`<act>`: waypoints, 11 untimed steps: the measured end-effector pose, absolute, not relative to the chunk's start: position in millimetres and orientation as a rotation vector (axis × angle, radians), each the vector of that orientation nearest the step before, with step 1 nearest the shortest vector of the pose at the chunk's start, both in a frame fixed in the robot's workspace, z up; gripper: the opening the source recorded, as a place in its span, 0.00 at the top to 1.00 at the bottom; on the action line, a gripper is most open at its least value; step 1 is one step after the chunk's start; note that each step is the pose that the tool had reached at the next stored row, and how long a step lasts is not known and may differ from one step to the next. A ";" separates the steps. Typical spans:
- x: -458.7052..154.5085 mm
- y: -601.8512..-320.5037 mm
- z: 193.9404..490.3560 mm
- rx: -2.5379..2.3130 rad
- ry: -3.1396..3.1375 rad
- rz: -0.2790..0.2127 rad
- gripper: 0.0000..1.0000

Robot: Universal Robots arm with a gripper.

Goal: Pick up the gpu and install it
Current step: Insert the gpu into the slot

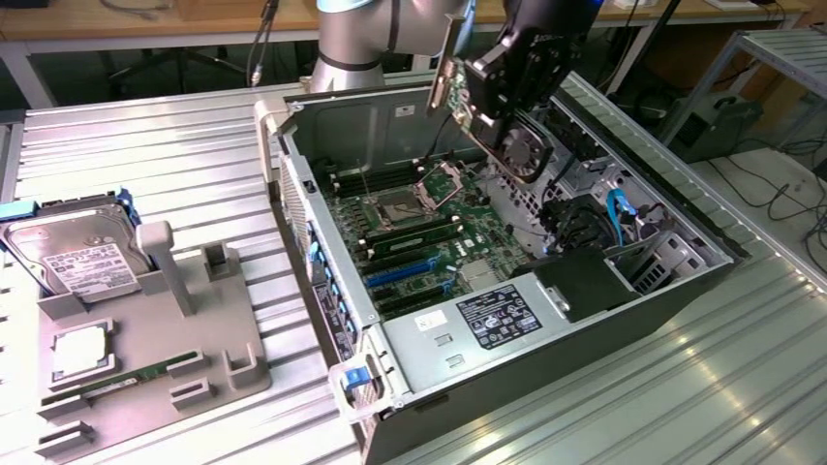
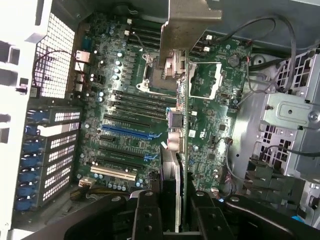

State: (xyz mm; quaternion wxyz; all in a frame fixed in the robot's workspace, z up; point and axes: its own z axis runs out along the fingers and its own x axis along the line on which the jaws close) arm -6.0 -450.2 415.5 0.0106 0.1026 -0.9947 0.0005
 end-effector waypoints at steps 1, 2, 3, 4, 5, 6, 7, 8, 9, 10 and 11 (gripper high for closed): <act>-6.0 -450.2 415.5 0.328 -3.103 0.002 0.72; -6.0 -450.2 415.5 0.339 -3.102 0.002 0.72; -6.0 -450.2 415.5 0.348 -3.101 0.002 0.72; -6.0 -450.2 415.5 0.361 -3.099 0.002 0.72; -6.0 -450.2 415.5 0.372 -3.098 0.002 0.72; -6.0 -450.2 415.5 0.387 -3.096 0.002 0.72; -6.0 -450.2 415.5 0.397 -3.095 0.002 0.72; -6.0 -450.2 415.5 0.409 -3.094 0.003 0.72; -6.0 -450.2 415.5 0.421 -3.092 0.003 0.72; -6.0 -450.3 415.5 0.433 -3.090 0.003 0.72; -6.0 -450.3 415.5 0.443 -3.089 0.003 0.72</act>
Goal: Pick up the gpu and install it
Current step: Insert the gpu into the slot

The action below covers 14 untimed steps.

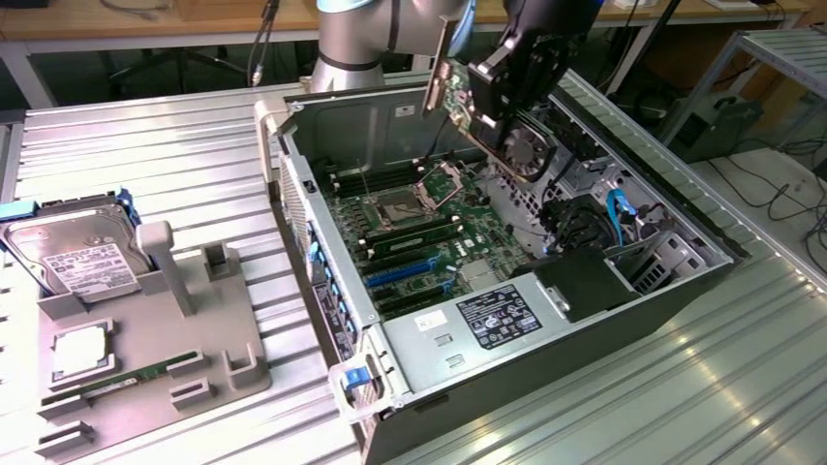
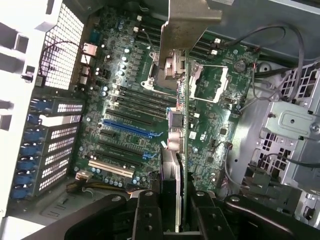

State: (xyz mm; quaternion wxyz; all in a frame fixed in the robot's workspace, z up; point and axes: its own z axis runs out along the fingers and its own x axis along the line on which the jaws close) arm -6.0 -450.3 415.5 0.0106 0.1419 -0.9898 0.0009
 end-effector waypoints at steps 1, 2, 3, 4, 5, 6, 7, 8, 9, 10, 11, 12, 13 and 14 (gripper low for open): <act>-6.0 -450.3 415.5 0.453 -3.088 0.003 0.72; -6.0 -450.4 415.5 0.463 -3.086 0.003 0.72; -6.0 -450.5 415.5 0.474 -3.084 0.003 0.72; -6.0 -450.5 415.5 0.484 -3.083 0.003 0.72; -6.0 -450.5 415.5 0.494 -3.081 0.003 0.72; -6.0 -450.5 415.6 0.504 -3.080 0.004 0.72; -6.0 -450.5 415.6 0.518 -3.077 0.004 0.72; -6.0 -450.5 415.6 0.528 -3.076 0.004 0.72; -6.0 -450.5 415.5 0.540 -3.074 0.004 0.72; -6.0 -450.5 415.5 0.551 -3.072 0.004 0.72; -6.0 -450.6 415.5 0.561 -3.070 0.004 0.72; -6.0 -450.6 415.5 0.572 -3.068 0.004 0.72; -6.0 -450.6 415.5 0.583 -3.066 0.004 0.72; -6.0 -450.6 415.5 0.592 -3.064 0.004 0.72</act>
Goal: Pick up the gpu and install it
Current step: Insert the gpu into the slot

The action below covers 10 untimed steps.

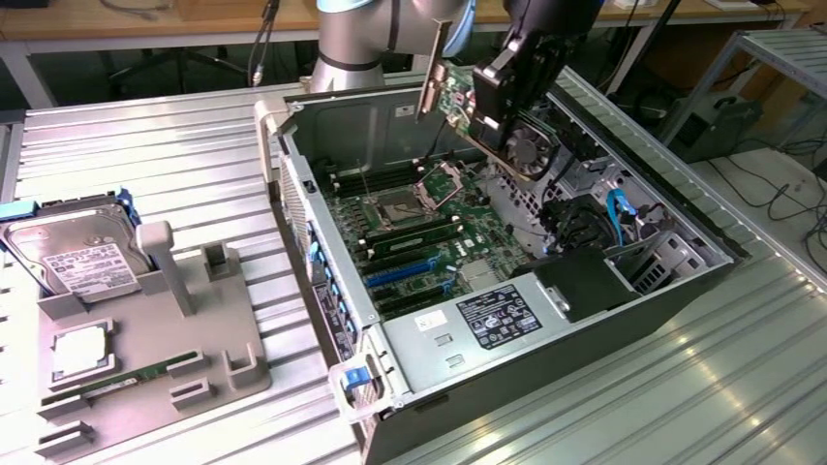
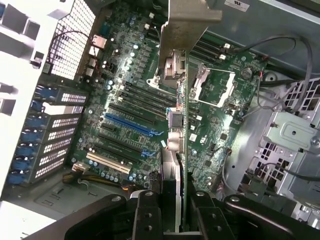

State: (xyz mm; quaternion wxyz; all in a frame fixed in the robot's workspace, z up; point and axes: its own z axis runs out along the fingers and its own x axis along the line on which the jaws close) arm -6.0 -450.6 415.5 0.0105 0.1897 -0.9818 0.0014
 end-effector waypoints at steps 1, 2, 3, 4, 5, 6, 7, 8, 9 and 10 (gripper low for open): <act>-6.0 -450.6 415.5 0.602 -3.062 0.004 0.72; -6.0 -450.6 415.5 0.611 -3.060 0.005 0.72; -6.0 -450.6 415.5 0.622 -3.058 0.005 0.72; -6.0 -450.6 415.5 0.635 -3.056 0.005 0.72; -6.0 -450.6 415.5 0.648 -3.053 0.005 0.72; -6.0 -450.6 415.5 0.664 -3.049 0.005 0.72; -6.0 -450.7 415.5 0.682 -3.045 0.005 0.72; -6.0 -450.7 415.5 0.693 -3.043 0.005 0.72; -6.1 -450.9 415.5 0.705 -3.040 0.005 0.72; -6.1 -450.9 415.5 0.718 -3.037 0.006 0.72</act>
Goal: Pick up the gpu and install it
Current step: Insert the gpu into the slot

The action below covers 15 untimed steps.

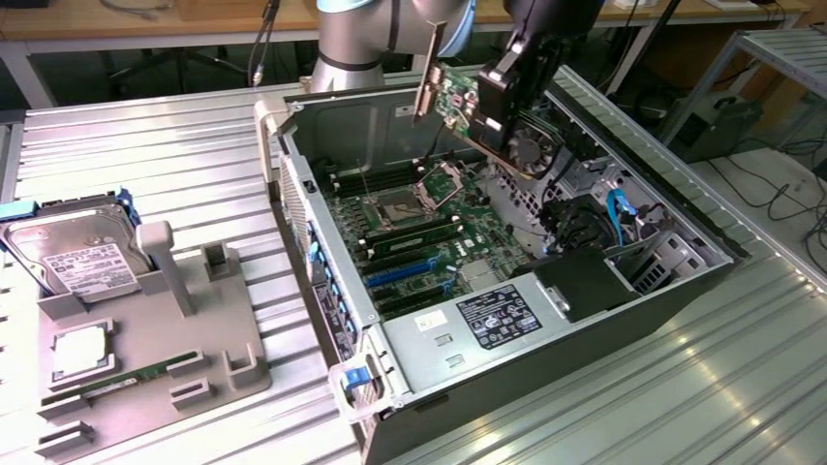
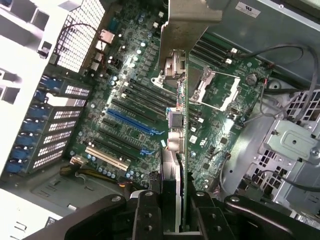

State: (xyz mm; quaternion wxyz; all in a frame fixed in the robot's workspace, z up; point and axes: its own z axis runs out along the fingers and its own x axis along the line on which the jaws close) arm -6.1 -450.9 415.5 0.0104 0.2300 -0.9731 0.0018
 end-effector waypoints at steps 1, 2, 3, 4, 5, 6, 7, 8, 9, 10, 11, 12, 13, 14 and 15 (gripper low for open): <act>-6.1 -451.1 415.5 0.730 -3.034 0.006 0.72; -6.2 -451.1 415.5 0.742 -3.031 0.006 0.72; -6.2 -451.1 415.5 0.753 -3.029 0.006 0.72; -6.1 -451.1 415.5 0.766 -3.025 0.006 0.72; -6.2 -451.2 415.5 0.777 -3.023 0.006 0.72; -6.2 -451.2 415.5 0.790 -3.019 0.006 0.72; -6.2 -451.2 415.5 0.804 -3.016 0.006 0.72; -6.2 -451.1 415.5 0.817 -3.012 0.006 0.72; -6.2 -451.1 415.5 0.829 -3.009 0.007 0.72; -6.2 -451.1 415.5 0.841 -3.005 0.007 0.72; -6.2 -451.1 415.5 0.855 -3.002 0.007 0.72; -6.2 -451.1 415.5 0.867 -2.998 0.007 0.72; -6.2 -451.1 415.5 0.879 -2.995 0.007 0.72; -6.1 -451.1 415.5 0.889 -2.992 0.007 0.72; -6.2 -451.1 415.5 0.903 -2.988 0.007 0.72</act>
